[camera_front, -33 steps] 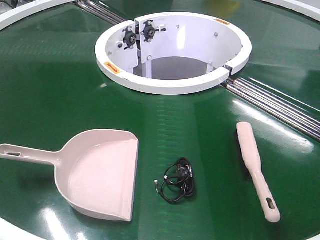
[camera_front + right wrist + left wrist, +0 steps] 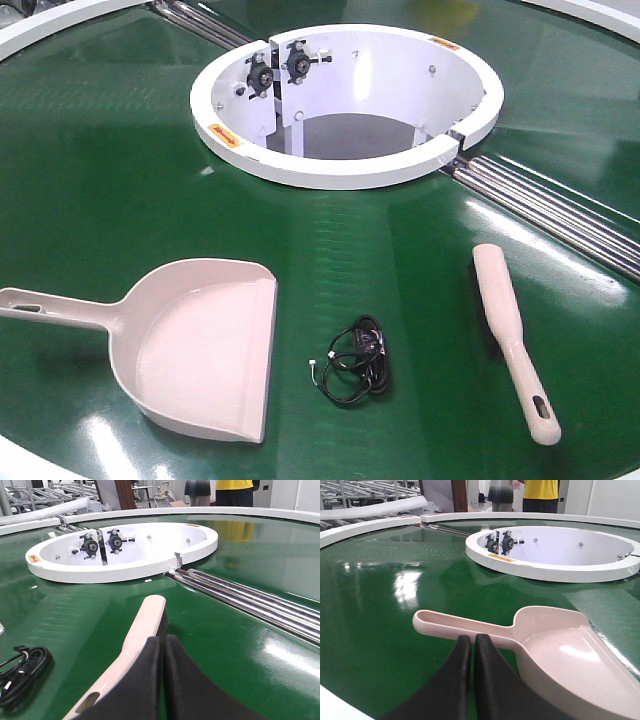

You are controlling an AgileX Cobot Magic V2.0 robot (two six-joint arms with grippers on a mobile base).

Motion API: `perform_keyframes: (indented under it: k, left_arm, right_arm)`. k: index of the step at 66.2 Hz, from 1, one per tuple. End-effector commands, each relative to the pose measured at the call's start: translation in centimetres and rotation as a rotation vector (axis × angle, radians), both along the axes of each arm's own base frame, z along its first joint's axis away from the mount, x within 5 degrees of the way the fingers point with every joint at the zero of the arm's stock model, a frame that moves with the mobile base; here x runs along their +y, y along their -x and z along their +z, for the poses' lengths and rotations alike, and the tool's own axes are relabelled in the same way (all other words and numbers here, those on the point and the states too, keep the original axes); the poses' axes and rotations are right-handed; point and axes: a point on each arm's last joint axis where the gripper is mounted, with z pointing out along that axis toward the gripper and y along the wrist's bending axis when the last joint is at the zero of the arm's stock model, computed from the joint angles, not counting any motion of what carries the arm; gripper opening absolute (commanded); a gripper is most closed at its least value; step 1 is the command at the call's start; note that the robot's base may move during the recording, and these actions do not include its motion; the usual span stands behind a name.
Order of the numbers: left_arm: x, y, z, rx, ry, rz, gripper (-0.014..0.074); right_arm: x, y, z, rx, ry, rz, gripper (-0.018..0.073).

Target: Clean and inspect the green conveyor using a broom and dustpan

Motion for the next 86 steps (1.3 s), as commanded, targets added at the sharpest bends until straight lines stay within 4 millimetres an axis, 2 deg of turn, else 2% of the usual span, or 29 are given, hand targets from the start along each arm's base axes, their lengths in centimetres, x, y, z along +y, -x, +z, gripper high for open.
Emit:
perform_keyframes:
  k: [1, 37, 42, 49, 57, 66, 77, 86]
  left_arm:
    - [0.0, 0.0, -0.3, -0.06, 0.008, -0.001, -0.0006]
    - [0.0, 0.0, 0.0, -0.083, 0.01, 0.0, -0.0006]
    - [0.1, 0.1, 1.3, -0.196, 0.028, 0.006, -0.0006]
    - [0.3, 0.6, 3.7, -0.453, 0.07, 0.023, -0.0006]
    - [0.4, 1.2, 6.5, -0.528, 0.071, 0.023, -0.0006]
    - [0.1, 1.0, 10.8, -0.397, -0.006, 0.009, -0.0006]
    - [0.0, -0.5, 16.0, -0.218, -0.036, 0.003, -0.0006]
    - [-0.2, -2.4, 18.0, -0.027, -0.048, -0.004, -0.0006]
  right_arm:
    - [0.0, 0.0, 0.1, -0.073, 0.003, 0.001, -0.0005]
    - [0.0, 0.0, 0.1, -0.073, 0.003, 0.001, -0.0005]
    - [0.0, 0.0, 0.1, -0.073, 0.003, 0.001, -0.0005]
    - [0.0, 0.0, 0.1, -0.073, 0.003, 0.001, -0.0005]
    - [0.0, 0.0, 0.1, -0.073, 0.003, 0.001, -0.0005]
    - [0.0, 0.0, 0.1, -0.073, 0.003, 0.001, -0.0005]
    - [0.0, 0.0, 0.1, -0.073, 0.003, 0.001, -0.0005]
    - [0.0, 0.0, 0.1, -0.073, 0.003, 0.001, -0.0005]
